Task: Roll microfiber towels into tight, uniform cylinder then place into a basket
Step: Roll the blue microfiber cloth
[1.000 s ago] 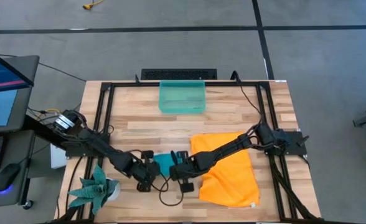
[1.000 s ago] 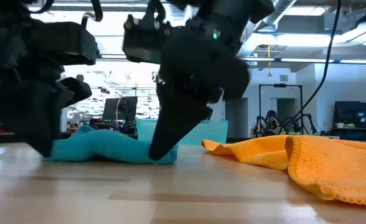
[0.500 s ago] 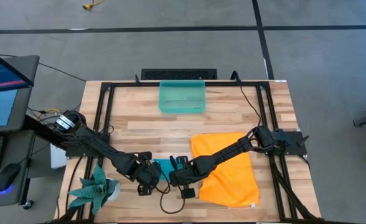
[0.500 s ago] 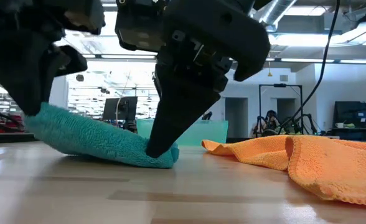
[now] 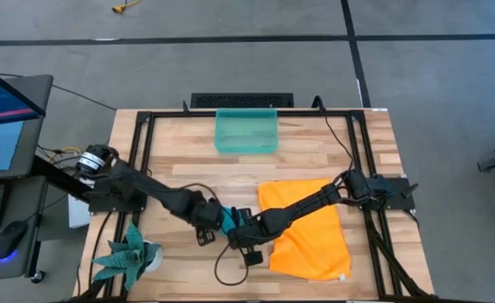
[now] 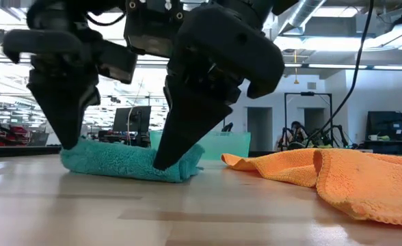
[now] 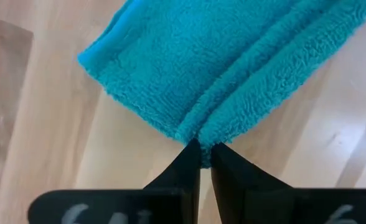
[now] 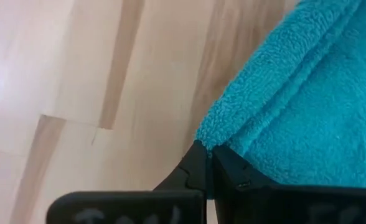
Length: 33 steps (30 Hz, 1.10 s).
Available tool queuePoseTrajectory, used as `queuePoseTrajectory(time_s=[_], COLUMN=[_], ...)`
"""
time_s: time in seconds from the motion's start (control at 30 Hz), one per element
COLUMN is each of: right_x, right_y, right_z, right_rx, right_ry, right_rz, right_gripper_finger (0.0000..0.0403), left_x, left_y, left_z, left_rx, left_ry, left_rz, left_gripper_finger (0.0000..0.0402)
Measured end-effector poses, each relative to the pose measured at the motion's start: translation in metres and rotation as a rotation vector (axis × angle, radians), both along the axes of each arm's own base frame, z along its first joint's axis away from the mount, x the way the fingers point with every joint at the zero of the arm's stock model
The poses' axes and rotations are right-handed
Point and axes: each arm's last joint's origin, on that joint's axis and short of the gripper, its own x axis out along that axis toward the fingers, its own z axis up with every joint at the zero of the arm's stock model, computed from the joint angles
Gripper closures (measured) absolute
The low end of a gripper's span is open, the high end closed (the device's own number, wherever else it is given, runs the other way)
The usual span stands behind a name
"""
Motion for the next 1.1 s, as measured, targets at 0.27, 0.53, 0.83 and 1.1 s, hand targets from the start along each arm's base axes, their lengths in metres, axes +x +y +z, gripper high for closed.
queuePoseTrajectory(time_s=[0.27, 0.53, 0.83, 1.1], right_x=[0.005, 0.0, 0.002, 0.003], right_y=[-0.001, 0.004, -0.001, -0.002], right_z=[0.002, 0.001, 0.001, 0.001], right_rx=[-0.009, 0.036, 0.03, 0.042], right_ry=[-0.057, -0.006, -0.006, -0.006], right_rz=[0.071, 0.076, 0.027, -0.014], right_gripper_finger=[0.0383, 0.0361, 0.0373, 0.0379], left_x=[0.007, 0.002, -0.001, -0.02], left_y=[0.033, 0.06, 0.05, -0.001], left_z=[-0.002, -0.004, -0.004, 0.019], left_rx=[-0.002, 0.115, 0.135, 0.275], left_ry=[0.011, 0.09, 0.105, -0.054], left_rz=[0.065, 0.215, 0.042, -0.09], left_gripper_finger=[0.0381, 0.0382, 0.0382, 0.0381])
